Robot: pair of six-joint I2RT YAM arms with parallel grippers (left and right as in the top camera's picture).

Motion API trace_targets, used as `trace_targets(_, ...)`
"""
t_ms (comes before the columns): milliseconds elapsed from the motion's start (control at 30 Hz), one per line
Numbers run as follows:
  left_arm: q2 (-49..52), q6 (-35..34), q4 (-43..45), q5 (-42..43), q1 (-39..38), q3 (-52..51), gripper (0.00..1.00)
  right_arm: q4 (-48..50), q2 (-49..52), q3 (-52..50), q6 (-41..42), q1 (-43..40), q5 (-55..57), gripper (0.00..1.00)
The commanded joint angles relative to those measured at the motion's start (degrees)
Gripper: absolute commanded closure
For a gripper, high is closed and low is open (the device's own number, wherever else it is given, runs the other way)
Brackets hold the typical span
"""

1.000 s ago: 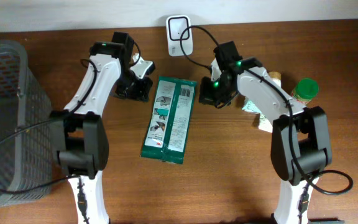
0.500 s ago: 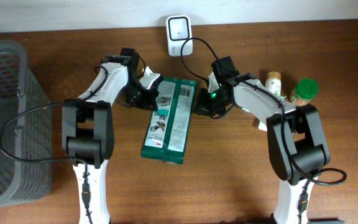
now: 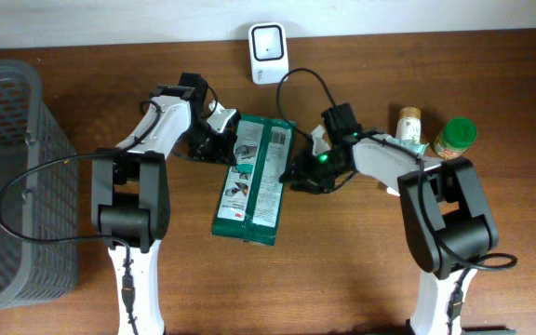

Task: Scan the item barcode
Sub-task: 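Lift the green packet with both grippers, then release the left gripper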

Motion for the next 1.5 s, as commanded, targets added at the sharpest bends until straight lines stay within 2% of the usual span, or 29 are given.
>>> trace_targets(0, 1.0, -0.5, 0.6, -2.2, -0.2, -1.7, 1.00, 1.0, 1.2, -3.4, 4.3, 3.6, 3.4, 0.59)
trace_targets(100, 1.0, -0.5, 0.5, -2.2, -0.2, -1.7, 1.00, 7.8, 1.2, -3.4, 7.4, 4.4, 4.0, 0.57)
trace_targets(400, 1.0, -0.5, 0.3, -2.0, -0.5, -1.7, 1.00, 27.9, 1.2, -3.4, 6.2, 3.9, -0.1, 0.57)
trace_targets(533, 1.0, -0.5, 0.3, -2.0, -1.1, -1.8, 1.00, 20.0, 1.2, -3.4, 3.8, 3.4, -4.3, 0.57)
trace_targets(633, 1.0, -0.5, 0.4, -2.0, -1.2, -1.8, 1.00, 16.2, 1.2, -3.7, 4.3, 4.5, 1.7, 0.57)
trace_targets(767, 1.0, -0.5, 0.8, -2.2, -2.5, -1.8, 1.00, 13.5, 1.2, -3.8, 4.3, 5.7, 2.8, 0.57)
trace_targets(933, 1.0, -0.5, 0.9, -2.2, -2.5, -1.8, 1.00, 4.1, -0.9, -3.7, -3.6, -0.3, -0.4, 0.54)
trace_targets(1033, 1.0, -0.5, 1.0, -2.2, -2.5, -1.8, 1.00, -0.3, -0.8, -3.8, -4.9, 0.8, 0.5, 0.53)
trace_targets(1100, 1.0, -0.5, 1.0, -2.2, -2.5, -1.8, 1.00, -0.3, -0.7, -4.4, -3.1, 4.3, 1.4, 0.52)
trace_targets(1167, 1.0, -0.5, 1.0, -2.2, -2.5, -1.8, 1.00, -0.3, -0.7, -5.7, 2.8, 7.3, 4.1, 0.44)
trace_targets(1267, 1.0, -0.5, 1.0, -2.2, -2.5, -1.8, 1.00, 3.0, -0.7, -5.8, 5.1, 8.0, 4.1, 0.43)
trace_targets(1367, 1.0, -0.5, 1.0, -2.2, -2.5, -1.8, 1.00, 12.5, -0.7, -5.8, 5.9, 7.9, 3.7, 0.49)
trace_targets(1433, 1.0, -0.5, 1.0, -2.2, -2.5, -1.8, 1.00, 18.5, -0.7, -5.8, 5.8, 7.6, 1.2, 0.56)
trace_targets(1467, 1.0, -0.5, 1.0, -2.2, -2.5, -1.8, 1.00, 21.1, -0.7, -5.8, 5.8, 7.3, 1.0, 0.62)
